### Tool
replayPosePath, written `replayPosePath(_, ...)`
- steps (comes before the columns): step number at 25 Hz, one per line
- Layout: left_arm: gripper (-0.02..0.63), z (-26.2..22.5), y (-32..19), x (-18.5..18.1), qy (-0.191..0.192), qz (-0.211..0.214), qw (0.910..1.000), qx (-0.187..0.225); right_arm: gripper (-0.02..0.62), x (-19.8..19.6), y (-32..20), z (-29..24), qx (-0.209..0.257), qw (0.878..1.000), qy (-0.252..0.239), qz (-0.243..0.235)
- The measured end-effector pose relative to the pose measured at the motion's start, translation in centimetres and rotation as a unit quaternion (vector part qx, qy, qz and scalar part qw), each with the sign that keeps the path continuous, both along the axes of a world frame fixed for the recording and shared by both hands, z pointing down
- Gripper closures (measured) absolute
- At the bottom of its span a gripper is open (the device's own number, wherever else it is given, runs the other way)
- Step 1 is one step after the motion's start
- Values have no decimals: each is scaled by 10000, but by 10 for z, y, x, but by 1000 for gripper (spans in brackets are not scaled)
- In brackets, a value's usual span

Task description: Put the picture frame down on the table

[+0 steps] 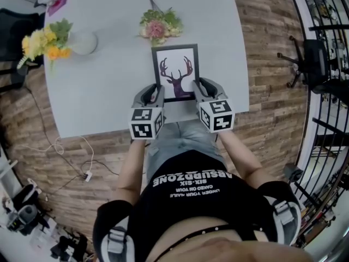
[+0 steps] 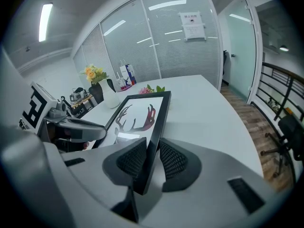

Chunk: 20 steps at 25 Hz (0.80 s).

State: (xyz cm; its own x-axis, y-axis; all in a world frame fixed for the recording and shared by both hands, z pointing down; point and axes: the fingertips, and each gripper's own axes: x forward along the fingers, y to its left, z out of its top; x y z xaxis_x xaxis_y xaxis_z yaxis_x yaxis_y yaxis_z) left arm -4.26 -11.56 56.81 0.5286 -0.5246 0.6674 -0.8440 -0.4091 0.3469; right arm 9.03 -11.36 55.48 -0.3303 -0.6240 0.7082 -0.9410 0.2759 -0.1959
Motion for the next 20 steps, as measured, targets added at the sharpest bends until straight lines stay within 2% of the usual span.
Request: replayPosePath(20, 511, 41, 1, 10, -105, 70, 9993, -342, 497, 9, 1, 36, -265, 9995, 166, 77)
